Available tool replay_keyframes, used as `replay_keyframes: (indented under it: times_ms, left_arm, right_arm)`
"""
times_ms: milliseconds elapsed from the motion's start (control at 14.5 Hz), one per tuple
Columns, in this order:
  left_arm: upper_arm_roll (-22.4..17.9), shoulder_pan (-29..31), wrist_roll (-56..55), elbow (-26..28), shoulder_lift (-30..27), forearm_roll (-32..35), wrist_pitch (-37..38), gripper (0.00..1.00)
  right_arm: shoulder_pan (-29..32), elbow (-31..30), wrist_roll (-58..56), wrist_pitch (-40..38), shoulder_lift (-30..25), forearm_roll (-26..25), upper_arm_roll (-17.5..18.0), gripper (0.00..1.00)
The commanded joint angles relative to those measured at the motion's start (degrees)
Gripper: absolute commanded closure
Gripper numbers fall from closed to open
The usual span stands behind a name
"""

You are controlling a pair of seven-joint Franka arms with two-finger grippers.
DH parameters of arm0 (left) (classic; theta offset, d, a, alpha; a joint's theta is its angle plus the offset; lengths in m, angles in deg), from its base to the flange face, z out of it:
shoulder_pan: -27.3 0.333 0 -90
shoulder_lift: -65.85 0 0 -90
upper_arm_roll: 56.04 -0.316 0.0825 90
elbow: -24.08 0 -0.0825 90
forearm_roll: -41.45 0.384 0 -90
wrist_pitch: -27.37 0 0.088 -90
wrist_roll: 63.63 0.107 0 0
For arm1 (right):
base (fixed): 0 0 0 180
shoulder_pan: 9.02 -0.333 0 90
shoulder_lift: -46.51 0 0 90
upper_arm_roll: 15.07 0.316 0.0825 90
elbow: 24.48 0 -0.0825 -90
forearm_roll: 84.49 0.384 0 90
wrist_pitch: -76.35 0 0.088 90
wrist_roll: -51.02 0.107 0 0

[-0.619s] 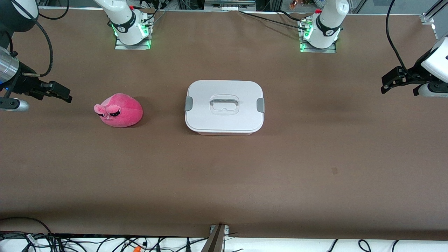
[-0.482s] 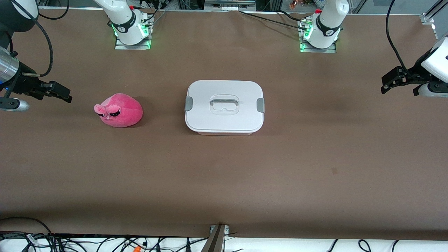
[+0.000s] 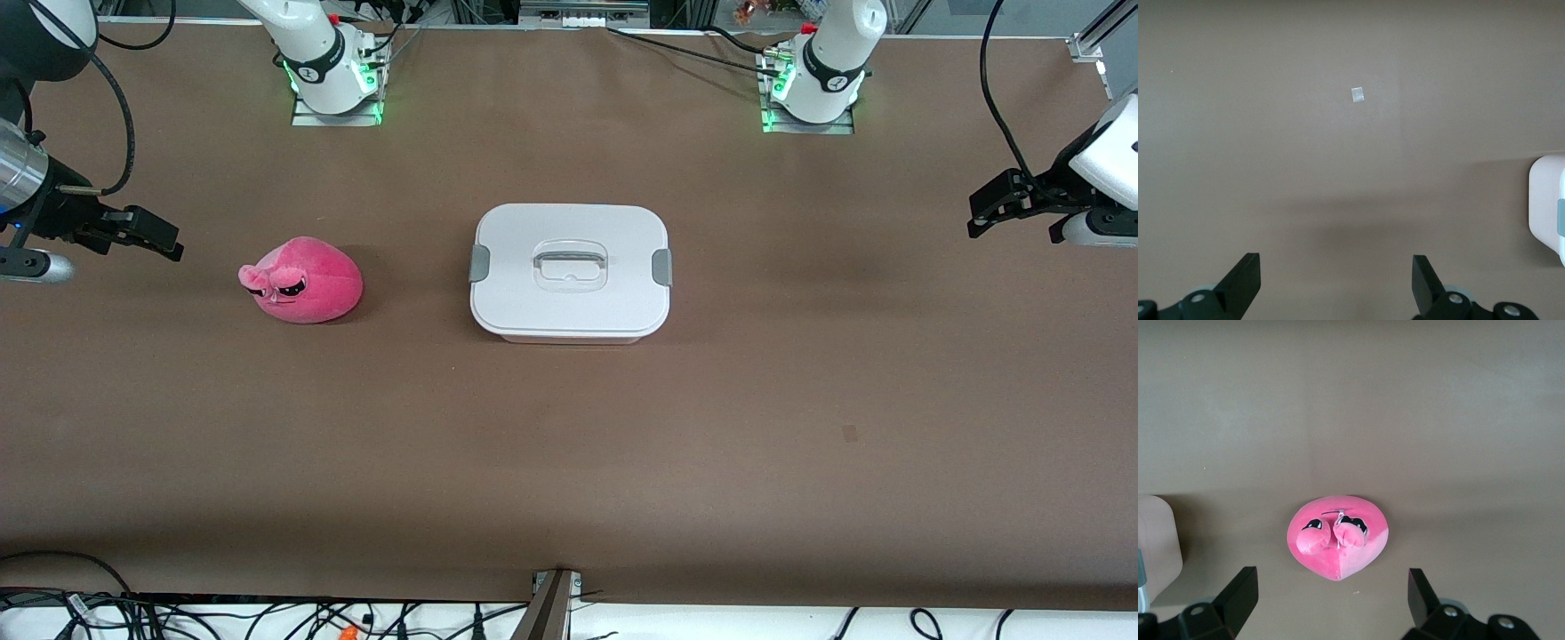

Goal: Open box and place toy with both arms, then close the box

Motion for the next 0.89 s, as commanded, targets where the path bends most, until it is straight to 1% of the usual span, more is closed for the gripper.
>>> replay_keyframes:
  times_ms: [0, 138, 482, 619, 826]
  left_arm:
    - [0.2, -0.5, -0.5, -1.8, 1.2, 0.3, 2.9, 0.00]
    - [0.3, -1.1, -0.2, -1.9, 1.2, 0.1, 6.9, 0.00]
    - [4.6, -2.5, -0.1, -1.8, 1.8, -4.8, 14.4, 0.00]
    - [7.6, -2.7, 2.0, -1.9, 3.0, -6.4, 18.1, 0.00]
    - [14.3, -3.5, 3.9, -3.6, 5.5, -6.5, 17.8, 0.00]
  right_arm:
    - [0.5, 0.5, -0.3, -0.2, 0.1, 0.5, 0.3, 0.01]
    - [0.5, 0.5, -0.5, -0.2, 0.1, 0.4, 0.3, 0.01]
    - [0.5, 0.5, -0.5, -0.8, 0.1, 0.3, 0.3, 0.01]
    - [0.5, 0.5, -0.5, -0.8, 0.1, 0.3, 0.3, 0.01]
    - [0.5, 0.5, -0.5, -0.9, 0.1, 0.3, 0.3, 0.01]
